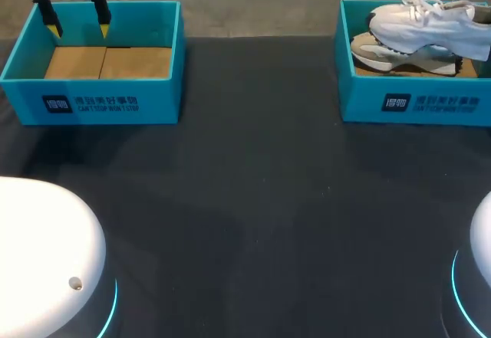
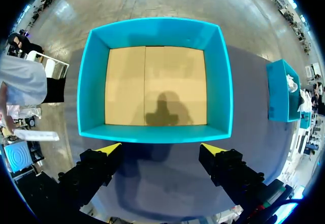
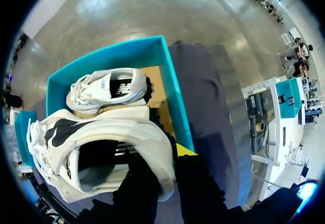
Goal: Take the shoe out of the shoebox, open the shoe tongue, remove and reinsert the insole, then place the shoe into the shoebox
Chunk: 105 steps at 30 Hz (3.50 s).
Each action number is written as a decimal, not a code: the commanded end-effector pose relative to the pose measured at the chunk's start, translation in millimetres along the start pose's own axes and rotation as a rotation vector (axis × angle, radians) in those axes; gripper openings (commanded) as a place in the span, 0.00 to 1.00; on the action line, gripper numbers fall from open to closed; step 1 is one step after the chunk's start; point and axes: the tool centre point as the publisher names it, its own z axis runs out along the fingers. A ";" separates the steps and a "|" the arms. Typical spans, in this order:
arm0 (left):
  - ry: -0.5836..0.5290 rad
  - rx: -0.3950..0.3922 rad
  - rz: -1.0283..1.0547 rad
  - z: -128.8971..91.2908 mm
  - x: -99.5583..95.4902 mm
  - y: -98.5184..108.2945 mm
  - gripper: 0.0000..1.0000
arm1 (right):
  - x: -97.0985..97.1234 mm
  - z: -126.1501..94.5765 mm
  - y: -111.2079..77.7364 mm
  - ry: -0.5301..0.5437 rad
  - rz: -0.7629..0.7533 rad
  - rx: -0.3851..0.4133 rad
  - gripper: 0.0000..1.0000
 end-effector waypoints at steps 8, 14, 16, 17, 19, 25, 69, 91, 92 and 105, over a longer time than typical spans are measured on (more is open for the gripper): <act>-0.001 0.000 0.000 -0.2 -0.1 -0.1 1.00 | 4.4 -41.3 -20.3 -0.014 -0.020 0.007 0.00; -0.001 0.000 0.000 -0.2 -0.1 -0.1 1.00 | 13.3 -55.9 -37.6 -0.028 -0.026 0.012 0.00; -0.001 0.000 0.000 -0.2 -0.1 -0.1 1.00 | 17.2 -59.3 -45.2 -0.032 -0.024 0.015 0.00; -0.001 0.000 0.000 -0.2 -0.1 -0.1 1.00 | 18.9 -60.7 -48.8 -0.032 -0.023 0.016 0.00; -0.001 0.000 0.000 -0.2 -0.1 -0.1 1.00 | 22.9 -63.5 -57.1 -0.033 -0.019 0.017 0.00; -0.001 0.000 0.000 -0.2 -0.1 -0.1 1.00 | 33.7 -71.3 -84.3 -0.027 0.003 0.029 0.00; -0.001 0.000 0.000 -0.2 -0.1 -0.1 1.00 | 126.7 -47.4 -286.5 -0.072 0.039 0.013 0.00; -0.001 0.000 0.000 -0.2 -0.1 -0.1 1.00 | 157.1 -42.5 -327.0 -0.109 0.000 0.005 0.00; -0.001 0.000 0.000 -0.2 -0.1 -0.1 1.00 | 159.8 -39.7 -332.1 -0.117 0.003 0.009 0.00; -0.001 0.000 0.000 -0.2 -0.1 -0.1 1.00 | 209.5 6.7 -375.2 -0.163 -0.060 0.017 0.00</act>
